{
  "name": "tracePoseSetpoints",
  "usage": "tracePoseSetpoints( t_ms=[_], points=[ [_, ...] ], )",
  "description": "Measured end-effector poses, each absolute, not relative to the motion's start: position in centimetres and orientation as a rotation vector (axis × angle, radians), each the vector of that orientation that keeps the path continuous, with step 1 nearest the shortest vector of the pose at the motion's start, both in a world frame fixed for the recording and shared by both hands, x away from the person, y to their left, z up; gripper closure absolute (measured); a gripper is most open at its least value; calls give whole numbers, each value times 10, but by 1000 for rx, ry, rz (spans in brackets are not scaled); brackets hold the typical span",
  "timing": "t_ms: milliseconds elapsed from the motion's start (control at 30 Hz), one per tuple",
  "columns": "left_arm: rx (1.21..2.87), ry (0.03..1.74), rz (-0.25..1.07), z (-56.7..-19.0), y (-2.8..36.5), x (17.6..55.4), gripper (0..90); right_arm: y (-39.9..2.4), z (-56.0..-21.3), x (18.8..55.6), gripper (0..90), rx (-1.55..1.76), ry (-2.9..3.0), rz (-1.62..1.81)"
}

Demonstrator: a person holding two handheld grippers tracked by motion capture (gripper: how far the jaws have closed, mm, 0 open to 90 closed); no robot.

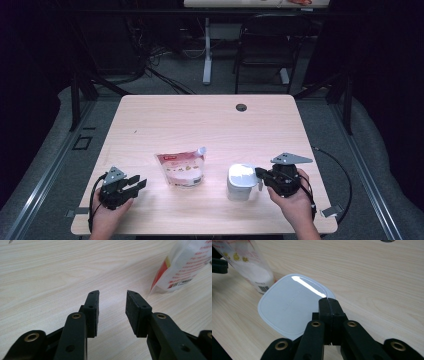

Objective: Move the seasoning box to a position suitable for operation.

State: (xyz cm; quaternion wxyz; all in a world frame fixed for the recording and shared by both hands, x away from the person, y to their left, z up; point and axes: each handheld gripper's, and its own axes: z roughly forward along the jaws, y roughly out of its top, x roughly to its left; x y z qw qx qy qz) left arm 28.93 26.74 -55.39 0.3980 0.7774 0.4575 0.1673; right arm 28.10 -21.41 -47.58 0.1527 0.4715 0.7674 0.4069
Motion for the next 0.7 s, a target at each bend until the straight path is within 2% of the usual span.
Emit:
tracePoseSetpoints(
  t_ms=[700],
  points=[
    [1959, 1166, 435, -553, 268, 289, 636, -232, -488, 283, 900, 1509, 2127, 1389]
  ],
)
